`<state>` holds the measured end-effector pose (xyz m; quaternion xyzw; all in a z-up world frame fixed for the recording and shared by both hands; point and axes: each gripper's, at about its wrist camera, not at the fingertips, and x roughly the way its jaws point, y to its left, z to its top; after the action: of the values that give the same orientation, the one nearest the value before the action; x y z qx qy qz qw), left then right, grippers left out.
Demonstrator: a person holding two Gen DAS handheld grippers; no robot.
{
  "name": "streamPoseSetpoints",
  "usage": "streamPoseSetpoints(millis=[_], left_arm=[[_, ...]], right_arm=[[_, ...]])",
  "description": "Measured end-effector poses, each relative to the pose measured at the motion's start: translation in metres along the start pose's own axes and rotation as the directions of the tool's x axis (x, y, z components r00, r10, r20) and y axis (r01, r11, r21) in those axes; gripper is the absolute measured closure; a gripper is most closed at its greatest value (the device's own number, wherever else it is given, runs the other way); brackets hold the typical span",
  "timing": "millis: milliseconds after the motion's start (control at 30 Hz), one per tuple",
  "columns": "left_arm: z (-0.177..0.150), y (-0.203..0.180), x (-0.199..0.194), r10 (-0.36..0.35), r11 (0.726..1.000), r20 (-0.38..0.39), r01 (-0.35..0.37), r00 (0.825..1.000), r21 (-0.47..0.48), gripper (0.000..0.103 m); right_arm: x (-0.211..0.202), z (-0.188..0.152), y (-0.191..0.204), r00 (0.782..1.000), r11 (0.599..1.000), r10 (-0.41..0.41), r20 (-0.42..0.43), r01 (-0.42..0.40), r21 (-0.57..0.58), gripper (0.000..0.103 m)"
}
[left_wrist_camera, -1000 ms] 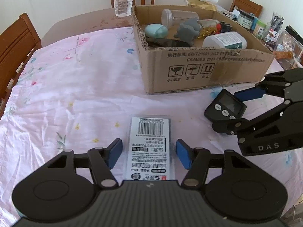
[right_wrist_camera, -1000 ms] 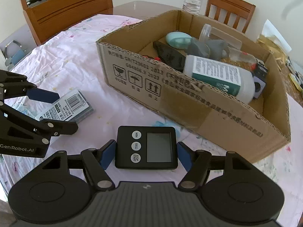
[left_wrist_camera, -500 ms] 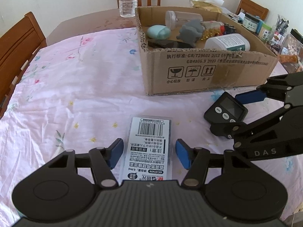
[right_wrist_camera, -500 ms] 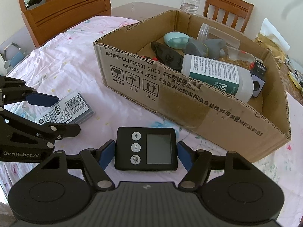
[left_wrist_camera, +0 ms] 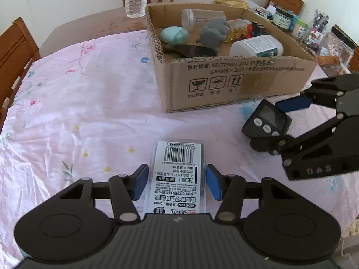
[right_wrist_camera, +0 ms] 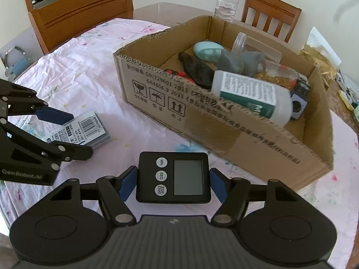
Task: Organize rigid objects
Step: 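Drop the timer into the box with the right tool while the left tool drops the card in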
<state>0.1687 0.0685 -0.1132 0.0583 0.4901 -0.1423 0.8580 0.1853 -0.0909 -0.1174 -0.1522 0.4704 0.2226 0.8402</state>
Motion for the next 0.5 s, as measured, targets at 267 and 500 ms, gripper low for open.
streamPoseSetpoints(millis=[267, 500], left_arm=[[0.012, 0.004, -0.030, -0.046, 0.996, -0.003, 0.046, 0.999, 0.072, 0.048], [0.032, 0.004, -0.055, -0.082, 0.990, 0.024, 0.079, 0.996, 0.119, 0.048]], right_arm=[[-0.035, 0.004, -0.012, 1.000, 1.000, 0.006, -0.001, -0.007, -0.023, 0.029], [-0.077, 0.025, -0.029, 0.998, 0.999, -0.008, 0.067, 0.011, -0.045, 0.029]])
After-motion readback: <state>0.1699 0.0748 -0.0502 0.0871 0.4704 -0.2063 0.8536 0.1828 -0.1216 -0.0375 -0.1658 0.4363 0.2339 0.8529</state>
